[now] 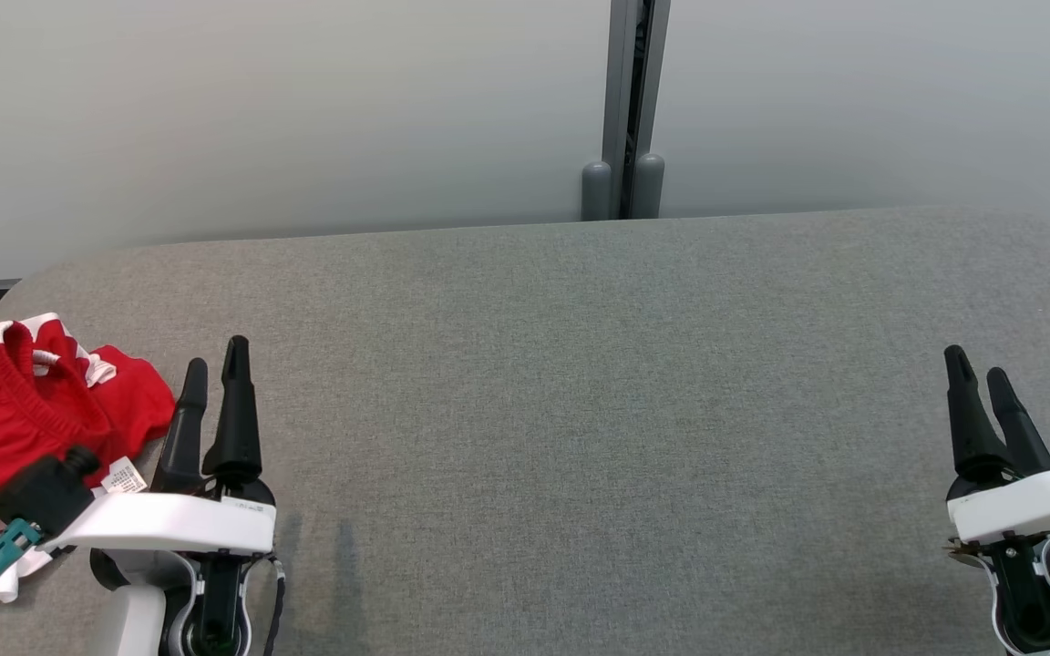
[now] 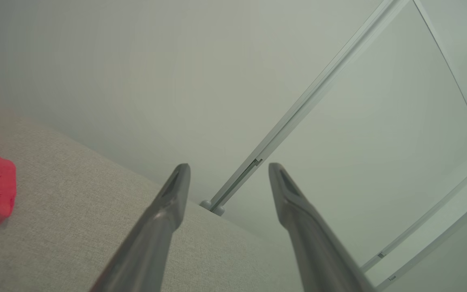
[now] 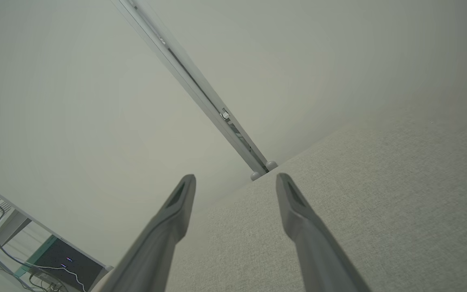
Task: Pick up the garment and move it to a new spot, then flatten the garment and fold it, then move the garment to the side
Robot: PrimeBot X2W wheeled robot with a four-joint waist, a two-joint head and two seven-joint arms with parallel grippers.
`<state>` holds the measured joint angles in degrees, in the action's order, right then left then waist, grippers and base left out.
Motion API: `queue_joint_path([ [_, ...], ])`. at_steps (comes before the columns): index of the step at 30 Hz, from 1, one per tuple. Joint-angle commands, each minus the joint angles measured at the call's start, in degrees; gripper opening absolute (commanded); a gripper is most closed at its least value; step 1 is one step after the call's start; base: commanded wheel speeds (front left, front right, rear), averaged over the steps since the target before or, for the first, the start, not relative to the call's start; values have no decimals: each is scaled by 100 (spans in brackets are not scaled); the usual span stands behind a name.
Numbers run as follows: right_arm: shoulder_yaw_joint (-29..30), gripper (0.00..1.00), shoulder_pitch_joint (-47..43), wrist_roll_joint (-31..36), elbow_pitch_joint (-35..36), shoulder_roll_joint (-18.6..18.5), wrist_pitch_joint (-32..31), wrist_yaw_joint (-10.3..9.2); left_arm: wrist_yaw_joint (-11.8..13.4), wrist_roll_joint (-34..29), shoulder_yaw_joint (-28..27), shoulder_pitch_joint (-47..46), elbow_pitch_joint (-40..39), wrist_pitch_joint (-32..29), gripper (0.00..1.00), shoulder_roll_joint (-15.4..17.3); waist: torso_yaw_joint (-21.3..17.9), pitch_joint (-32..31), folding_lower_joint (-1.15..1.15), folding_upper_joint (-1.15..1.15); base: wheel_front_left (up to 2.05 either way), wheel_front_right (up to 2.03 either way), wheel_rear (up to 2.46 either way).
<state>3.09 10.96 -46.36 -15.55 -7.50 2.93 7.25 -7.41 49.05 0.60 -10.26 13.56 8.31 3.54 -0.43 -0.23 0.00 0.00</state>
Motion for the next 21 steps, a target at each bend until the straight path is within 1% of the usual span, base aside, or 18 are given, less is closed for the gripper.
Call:
queue_joint_path([
  [1, -50, 100, 16, 257, 42, -96, 94, 28, -7, -279, 3, -57, -33, 57, 100, 64, 2, -3, 0, 0, 0, 0, 0],
  [4, -100, 100, 5, 499, -3, -116, 159, 29, -7, -524, 22, -38, 27, 90, 100, 69, 2, -8, 0, 0, 0, 0, 0],
  [10, -173, 100, -2, 831, -77, -137, 267, 30, -8, -778, 57, -20, 132, 147, 100, 65, -4, -14, 0, 0, 0, 0, 0],
  [21, -349, 100, -2, 1499, -308, -173, 480, 30, -8, -1452, 143, 9, 486, 269, 100, 105, -12, -32, 0, 0, 0, 0, 0],
])
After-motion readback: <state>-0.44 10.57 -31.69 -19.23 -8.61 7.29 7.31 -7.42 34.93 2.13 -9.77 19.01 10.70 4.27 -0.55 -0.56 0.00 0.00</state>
